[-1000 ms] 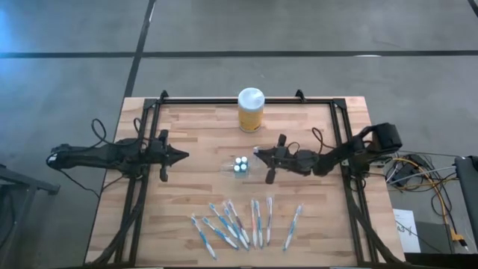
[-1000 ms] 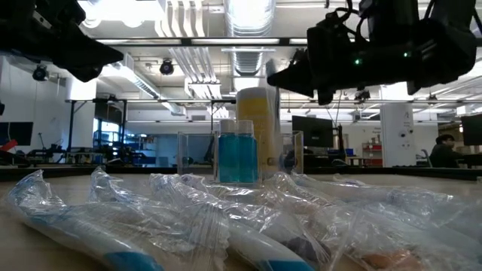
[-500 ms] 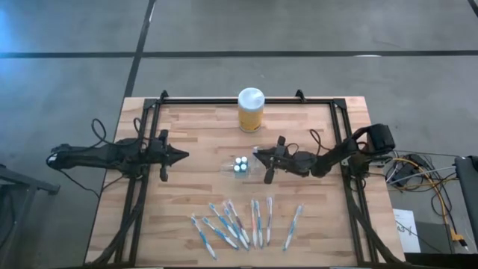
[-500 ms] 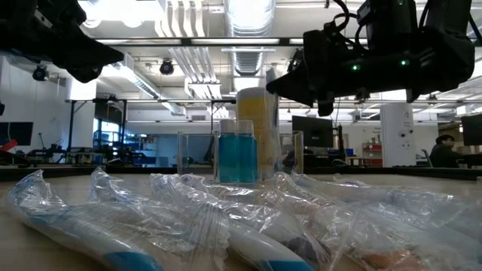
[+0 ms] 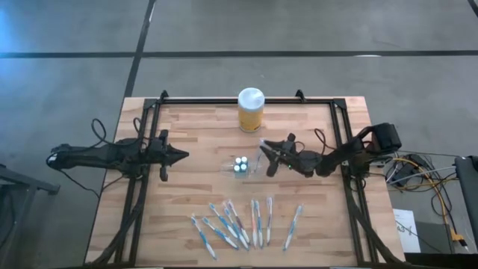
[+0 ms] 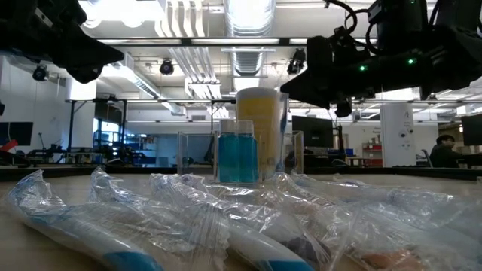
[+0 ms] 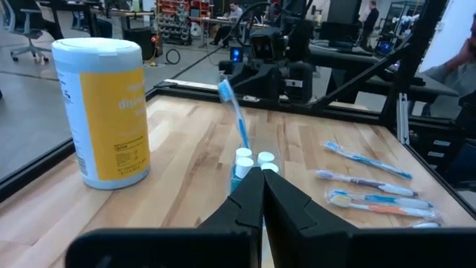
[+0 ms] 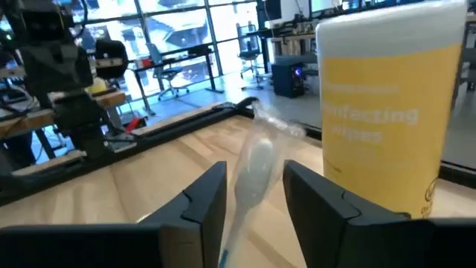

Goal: Pick & Place toothbrushing station
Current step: Put the blue toothbrush into the transparent organizer

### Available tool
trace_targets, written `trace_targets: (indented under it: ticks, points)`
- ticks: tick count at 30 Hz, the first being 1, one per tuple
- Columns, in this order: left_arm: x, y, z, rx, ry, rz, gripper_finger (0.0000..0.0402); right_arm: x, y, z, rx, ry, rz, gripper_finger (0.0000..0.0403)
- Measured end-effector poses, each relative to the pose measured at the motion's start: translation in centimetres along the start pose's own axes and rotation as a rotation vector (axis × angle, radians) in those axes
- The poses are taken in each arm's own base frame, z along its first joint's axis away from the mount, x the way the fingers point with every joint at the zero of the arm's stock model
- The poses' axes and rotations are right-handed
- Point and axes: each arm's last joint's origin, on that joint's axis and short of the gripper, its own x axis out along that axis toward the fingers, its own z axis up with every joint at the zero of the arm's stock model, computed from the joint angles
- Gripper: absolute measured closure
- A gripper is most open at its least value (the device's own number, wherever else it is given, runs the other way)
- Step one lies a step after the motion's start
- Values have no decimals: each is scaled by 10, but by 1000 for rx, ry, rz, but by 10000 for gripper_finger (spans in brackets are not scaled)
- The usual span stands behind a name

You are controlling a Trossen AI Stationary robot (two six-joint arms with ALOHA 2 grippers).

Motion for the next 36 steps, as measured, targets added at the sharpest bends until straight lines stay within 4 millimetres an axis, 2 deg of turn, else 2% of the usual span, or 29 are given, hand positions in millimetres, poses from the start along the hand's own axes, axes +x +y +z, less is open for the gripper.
trace_targets:
  ticks: [6, 12, 17, 21, 29, 36]
  points:
    - [0, 0, 0, -30, -6, 13, 389, -15, 1, 6, -77, 5, 36, 268]
    - [0, 0, 1, -79, -11, 18, 392, -34, -4, 14, -79, -17, 72, 270]
    - [0, -1, 1, -57, -7, -22, 394, -54, -9, 17, -82, -18, 161, 276]
    - [1, -1, 4, -136, -29, -31, 393, -66, -14, 23, -83, -40, 226, 288]
    - [12, -5, -4, -299, 92, -90, 394, -71, -17, 31, -116, -79, 240, 309]
    - [23, -15, -7, -218, 112, -133, 396, -64, -8, 35, -162, -86, 278, 328]
